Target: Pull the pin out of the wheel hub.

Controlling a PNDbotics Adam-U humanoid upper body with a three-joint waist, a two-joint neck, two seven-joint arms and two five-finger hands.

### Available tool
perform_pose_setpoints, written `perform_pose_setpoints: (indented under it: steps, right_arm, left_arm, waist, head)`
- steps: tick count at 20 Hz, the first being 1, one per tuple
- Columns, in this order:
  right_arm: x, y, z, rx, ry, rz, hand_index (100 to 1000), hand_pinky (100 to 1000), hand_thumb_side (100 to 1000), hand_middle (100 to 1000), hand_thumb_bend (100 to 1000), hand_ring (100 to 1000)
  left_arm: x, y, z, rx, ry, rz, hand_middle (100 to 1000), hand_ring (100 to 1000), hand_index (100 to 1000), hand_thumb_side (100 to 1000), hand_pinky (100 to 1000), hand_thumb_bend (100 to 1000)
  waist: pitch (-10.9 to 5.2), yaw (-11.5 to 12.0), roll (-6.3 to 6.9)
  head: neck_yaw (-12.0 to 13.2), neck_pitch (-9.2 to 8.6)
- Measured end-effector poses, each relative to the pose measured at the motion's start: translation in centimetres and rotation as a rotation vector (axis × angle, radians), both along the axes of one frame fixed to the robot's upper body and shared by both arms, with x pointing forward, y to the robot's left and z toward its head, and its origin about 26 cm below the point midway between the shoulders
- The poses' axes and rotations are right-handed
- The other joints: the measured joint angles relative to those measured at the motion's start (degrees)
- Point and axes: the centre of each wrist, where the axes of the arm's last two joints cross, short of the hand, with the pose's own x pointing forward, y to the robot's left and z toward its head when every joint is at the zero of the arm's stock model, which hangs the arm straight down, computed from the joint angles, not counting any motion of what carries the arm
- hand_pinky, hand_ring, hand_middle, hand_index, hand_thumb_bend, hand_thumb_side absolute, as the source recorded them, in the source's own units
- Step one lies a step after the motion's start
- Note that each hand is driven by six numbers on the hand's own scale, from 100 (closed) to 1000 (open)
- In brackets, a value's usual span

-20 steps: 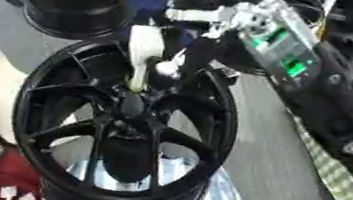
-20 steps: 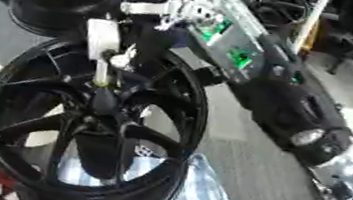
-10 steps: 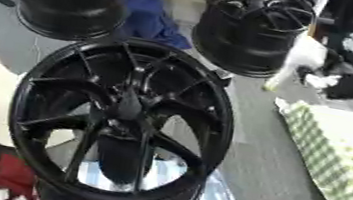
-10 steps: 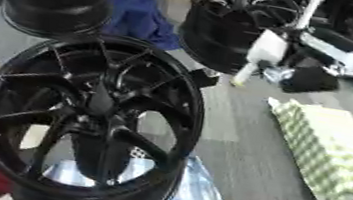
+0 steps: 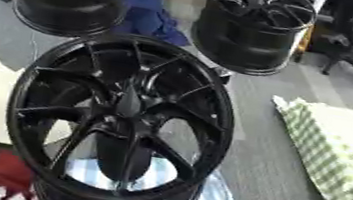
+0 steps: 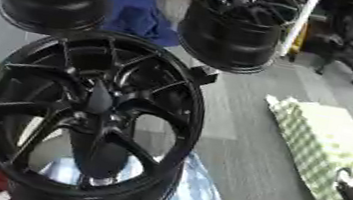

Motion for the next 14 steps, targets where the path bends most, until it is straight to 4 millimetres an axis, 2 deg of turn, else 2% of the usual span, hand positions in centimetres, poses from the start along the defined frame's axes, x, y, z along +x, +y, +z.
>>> perform_pose_setpoints:
  steps: [2, 9, 14]
  right_arm:
    - [-0.1, 1.1, -0.8, 0.020, -0.041, -0.016, 884, 623, 598, 720, 100, 694]
    - [0.6, 6.9, -2.5, 0.091, -0.166, 0.013, 854, 594, 582, 657, 100, 635]
    - [1.0, 9.3, -3.7, 0.133, -0.236, -0.039, 808, 567, 573, 601, 100, 592]
  left_arm:
    - [0.0, 0.1, 0.1, 0.000, -0.003, 0.002, 679, 673, 836, 772, 694, 100]
    - [0.1, 0.1, 0.1, 0.000, -0.009, 0.003, 679, 674, 836, 772, 694, 100]
    - [0.1, 0.1, 0.0, -0.002, -0.005, 0.003, 678, 673, 835, 770, 693, 100]
  waist:
    - [0.05, 0.00, 0.00]
    - [0.33, 0.29, 0.01]
    - [0.40, 0.29, 0.01]
  head:
    - [0.21, 0.00]
    - [0.51, 0.00]
    - [1.01, 0.00]
